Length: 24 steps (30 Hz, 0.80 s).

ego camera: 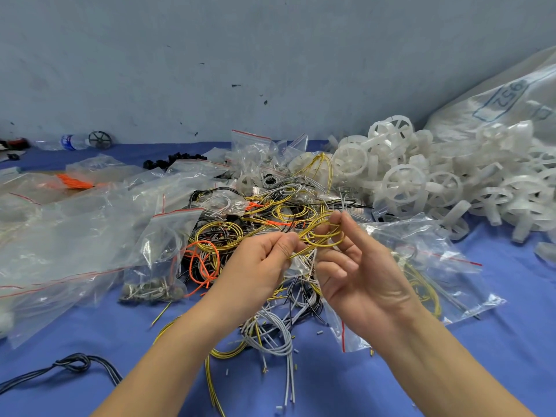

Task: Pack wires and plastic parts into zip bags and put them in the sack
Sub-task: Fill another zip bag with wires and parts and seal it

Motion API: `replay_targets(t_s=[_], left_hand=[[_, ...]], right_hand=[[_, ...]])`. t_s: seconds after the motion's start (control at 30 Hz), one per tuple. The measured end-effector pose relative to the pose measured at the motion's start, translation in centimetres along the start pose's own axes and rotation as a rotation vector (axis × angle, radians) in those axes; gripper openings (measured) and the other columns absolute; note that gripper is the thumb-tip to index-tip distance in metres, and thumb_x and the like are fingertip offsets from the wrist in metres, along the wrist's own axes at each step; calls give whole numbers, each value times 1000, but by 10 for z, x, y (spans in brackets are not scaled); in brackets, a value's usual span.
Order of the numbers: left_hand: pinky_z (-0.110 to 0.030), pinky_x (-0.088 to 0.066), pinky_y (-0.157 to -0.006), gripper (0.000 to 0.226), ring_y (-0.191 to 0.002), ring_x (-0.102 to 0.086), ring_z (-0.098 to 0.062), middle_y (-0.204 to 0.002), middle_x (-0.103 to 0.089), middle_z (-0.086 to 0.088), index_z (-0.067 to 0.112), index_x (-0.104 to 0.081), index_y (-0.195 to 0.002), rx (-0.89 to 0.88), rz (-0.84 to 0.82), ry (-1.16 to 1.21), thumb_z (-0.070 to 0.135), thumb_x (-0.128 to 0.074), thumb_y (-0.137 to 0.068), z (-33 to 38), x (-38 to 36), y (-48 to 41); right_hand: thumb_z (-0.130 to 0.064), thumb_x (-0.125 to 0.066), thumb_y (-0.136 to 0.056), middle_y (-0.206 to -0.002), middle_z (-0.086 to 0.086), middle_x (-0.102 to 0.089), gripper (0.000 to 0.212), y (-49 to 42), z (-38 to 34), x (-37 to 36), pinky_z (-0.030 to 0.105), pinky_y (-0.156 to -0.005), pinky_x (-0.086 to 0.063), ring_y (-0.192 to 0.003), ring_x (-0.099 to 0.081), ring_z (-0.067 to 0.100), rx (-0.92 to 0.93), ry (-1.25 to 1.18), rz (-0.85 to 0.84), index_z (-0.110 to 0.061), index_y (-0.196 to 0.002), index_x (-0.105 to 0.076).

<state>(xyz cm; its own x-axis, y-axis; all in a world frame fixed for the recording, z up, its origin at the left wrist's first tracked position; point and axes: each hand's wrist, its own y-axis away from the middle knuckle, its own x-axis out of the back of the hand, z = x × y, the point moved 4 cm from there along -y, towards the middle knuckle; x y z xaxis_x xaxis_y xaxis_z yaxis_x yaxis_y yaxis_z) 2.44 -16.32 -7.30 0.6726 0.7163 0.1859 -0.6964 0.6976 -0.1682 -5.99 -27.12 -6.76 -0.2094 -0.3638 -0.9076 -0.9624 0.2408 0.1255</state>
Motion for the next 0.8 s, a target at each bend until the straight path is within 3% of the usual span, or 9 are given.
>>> replay_targets(t_s=[0.13, 0.2, 0.3, 0.43, 0.57, 0.67, 0.73, 0.8], left_hand=[[-15, -20, -38, 29, -38, -24, -8, -54, -35, 2, 17, -69, -89, 27, 11, 17, 36, -49, -99, -3, -1, -2], [-16, -21, -37, 30, -38, -25, -8, -53, -35, 3, 20, -70, -87, 22, 27, -26, 36, -48, -100, -4, 3, -2], [-17, -24, -38, 31, -39, -27, -9, -50, -35, 7, 22, -70, -87, -5, 31, -132, 38, -47, -100, -2, 8, -1], [-18, -22, -40, 31, -43, -27, -10, -54, -35, 8, 16, -69, -86, 0, -35, -116, 36, -49, -98, 3, 7, 5], [-16, -25, -41, 35, -42, -28, -6, -50, -33, 9, 20, -67, -76, 1, -179, -141, 42, -46, -93, 11, 5, 16], [-22, -27, -45, 35, -45, -31, -8, -50, -34, 8, 20, -62, -78, 34, -236, -275, 45, -45, -95, 9, 8, 23], [-28, -28, -48, 29, -47, -32, -11, -51, -34, 6, 33, -70, -86, 61, -206, -344, 39, -45, -99, 5, 14, 23], [-29, -31, -49, 27, -47, -37, -16, -53, -37, -2, 40, -71, -92, 90, -155, -364, 38, -45, -99, 2, 22, 22]], right_hand=[[-28, -60, -88, -81, -3, -57, 13, 0, 1, 0, 13, -32, -29, -32, -26, 3, 22, 15, 6, -17, -94, -64], [-31, -59, -91, -75, -3, -56, 15, 1, 0, 0, 14, -33, -32, -33, -26, 4, -30, 61, 37, -18, -85, -62], [-38, -48, -99, -67, -3, -48, 38, 3, 2, 1, 19, -37, -36, -38, -29, 7, -109, 183, 91, -20, -66, -51], [-39, -44, -101, -63, -2, -47, 50, 1, 2, 3, 22, -40, -36, -40, -33, 11, -57, 366, 163, -21, -55, -44], [-37, -46, -102, -67, 3, -49, 41, -2, -5, 4, 24, -38, -38, -38, -36, 12, 51, 568, 219, -14, -68, -45], [-37, -45, -102, -74, 5, -58, 39, 1, -6, 2, 27, -40, -45, -39, -43, 13, 58, 807, 213, -12, -72, -51], [-38, -45, -102, -85, 7, -66, 35, 8, -6, 0, 35, -49, -55, -42, -52, 15, 58, 1018, 178, -11, -85, -59], [-45, -45, -100, -82, 3, -71, 30, 17, -11, 1, 41, -67, -58, -50, -62, 14, 158, 1341, 176, -20, -99, -62]])
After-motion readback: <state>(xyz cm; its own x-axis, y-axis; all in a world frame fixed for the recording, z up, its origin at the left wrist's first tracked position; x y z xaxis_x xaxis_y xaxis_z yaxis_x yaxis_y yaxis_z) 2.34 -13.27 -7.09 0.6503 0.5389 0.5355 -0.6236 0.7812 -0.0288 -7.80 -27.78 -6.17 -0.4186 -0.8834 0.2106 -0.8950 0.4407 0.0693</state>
